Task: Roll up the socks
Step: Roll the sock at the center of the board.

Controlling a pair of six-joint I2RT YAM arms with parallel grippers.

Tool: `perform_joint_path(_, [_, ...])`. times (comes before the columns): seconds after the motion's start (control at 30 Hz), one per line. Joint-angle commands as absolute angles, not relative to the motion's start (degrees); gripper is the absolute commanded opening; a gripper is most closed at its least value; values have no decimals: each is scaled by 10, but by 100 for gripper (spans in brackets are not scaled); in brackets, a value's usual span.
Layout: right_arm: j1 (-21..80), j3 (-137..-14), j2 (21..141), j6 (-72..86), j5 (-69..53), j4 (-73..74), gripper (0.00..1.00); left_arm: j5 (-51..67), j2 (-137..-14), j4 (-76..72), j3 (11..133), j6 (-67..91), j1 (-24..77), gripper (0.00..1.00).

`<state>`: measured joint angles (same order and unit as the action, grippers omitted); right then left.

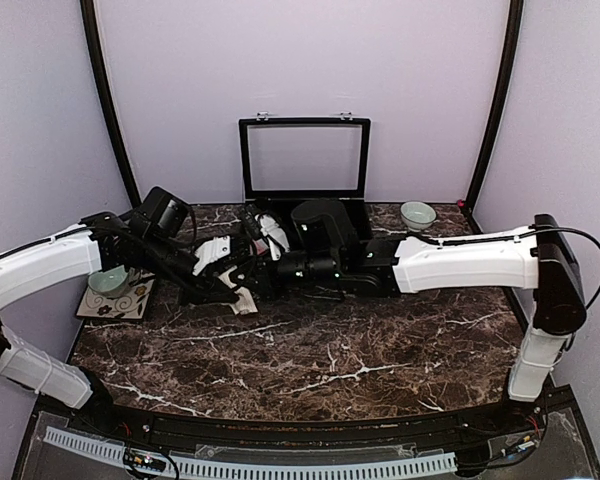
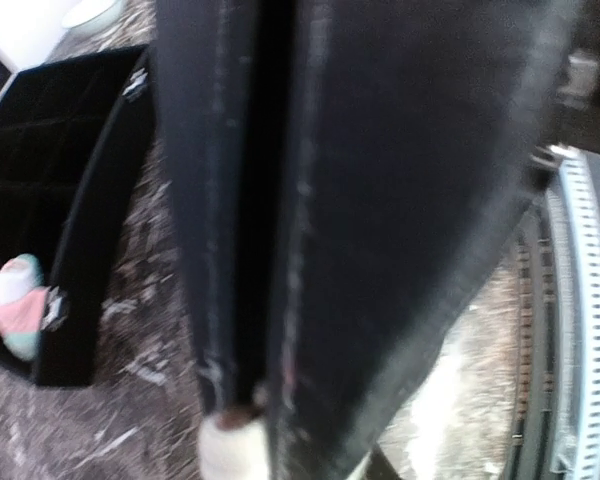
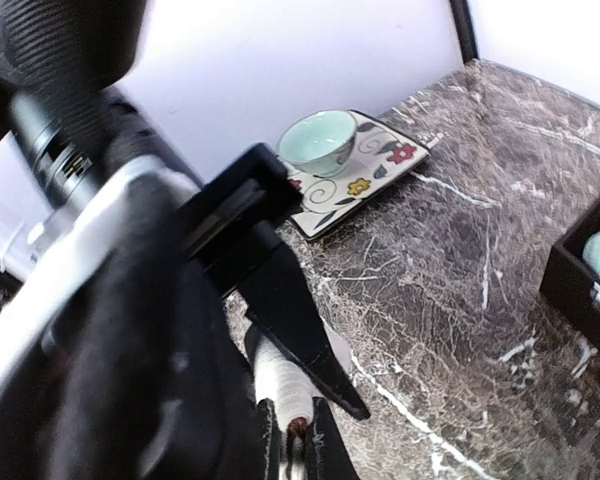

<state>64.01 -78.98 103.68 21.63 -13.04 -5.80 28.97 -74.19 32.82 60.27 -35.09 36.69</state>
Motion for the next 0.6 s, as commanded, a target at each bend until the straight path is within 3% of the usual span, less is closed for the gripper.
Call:
perform_joint_path(0.0, [644,-834,1067,306,-96,-84,0,161,-725,273,586,-364,376,24])
perform_joint_path(0.17, [647,-850,1086,360,-94,-87,0,104,-725,248,578,-361,380,21])
perform_joint_path(0.2, [647,-851,1087,362,-91,-88,0,101,-726,246,577,-360,381,18])
perform_joint_path(0.27, [647,-849,1085,364,-83,-85,0,97,-728,246,575,-360,381,2])
perform_joint_path(0.37, [646,-839,1079,351,-80,-84,0,139,-728,266,581,-360,381,0])
perform_joint_path(0.4, [646,-831,1074,335,-86,-89,7,164,-730,278,585,-359,381,0])
perform_joint_path(0.53, [646,-756,1027,242,-126,-159,51,265,-743,320,608,-339,380,0])
perform_joint_path(0.57, [646,-737,1015,215,-137,-176,54,295,-746,331,615,-337,378,0])
